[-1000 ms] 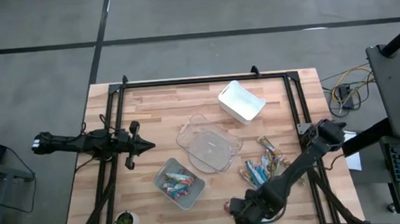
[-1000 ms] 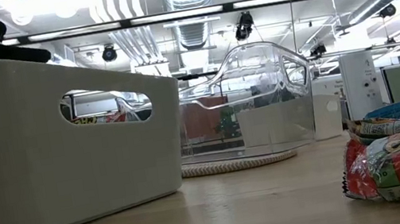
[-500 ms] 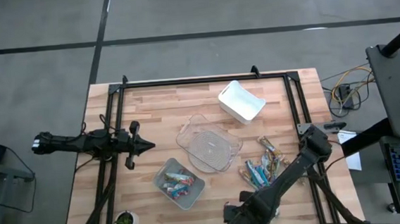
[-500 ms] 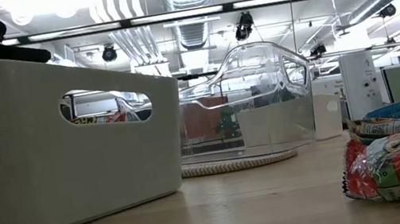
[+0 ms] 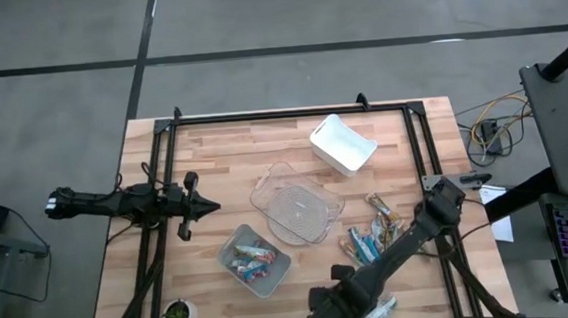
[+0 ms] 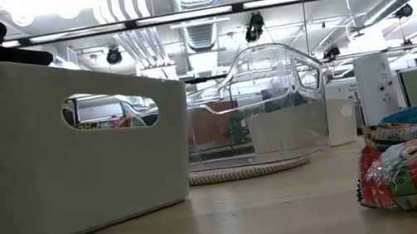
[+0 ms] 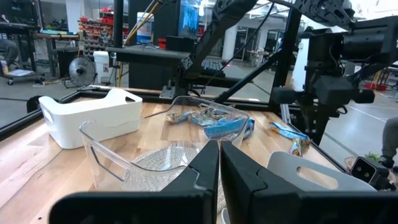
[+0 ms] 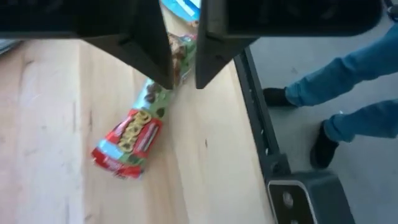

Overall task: Pick and place Granola Bars by type
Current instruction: Put the red granola bar into the gray bin

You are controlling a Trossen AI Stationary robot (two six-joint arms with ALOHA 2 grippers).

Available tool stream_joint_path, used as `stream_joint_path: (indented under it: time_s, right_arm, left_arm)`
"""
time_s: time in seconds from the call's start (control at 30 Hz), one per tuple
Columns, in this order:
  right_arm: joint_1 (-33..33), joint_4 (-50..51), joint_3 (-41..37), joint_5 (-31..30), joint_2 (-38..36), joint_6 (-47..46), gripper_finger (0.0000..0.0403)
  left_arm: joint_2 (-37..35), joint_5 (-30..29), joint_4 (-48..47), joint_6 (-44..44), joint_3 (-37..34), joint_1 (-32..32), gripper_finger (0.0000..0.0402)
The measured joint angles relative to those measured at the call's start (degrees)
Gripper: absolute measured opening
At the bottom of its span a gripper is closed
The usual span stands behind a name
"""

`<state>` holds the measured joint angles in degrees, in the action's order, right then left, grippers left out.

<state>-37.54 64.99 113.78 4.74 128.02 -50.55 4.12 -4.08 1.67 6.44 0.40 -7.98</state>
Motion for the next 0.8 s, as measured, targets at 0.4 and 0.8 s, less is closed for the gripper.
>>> stream_joint_path:
  time_s: [0.4, 0.8]
  right_arm:
    - [0.9, -0.2, -1.1, -0.7, -0.2, -3.4, 0.0241]
    - [0.8, -3.0, -5.5, -0.4, -0.2, -9.1, 0.0313]
  left_arm:
    - [0.0, 0.0, 0.0, 0.0, 0.0, 0.0, 0.0000]
    - [0.0, 0.0, 0.0, 0.0, 0.0, 0.0, 0.0000]
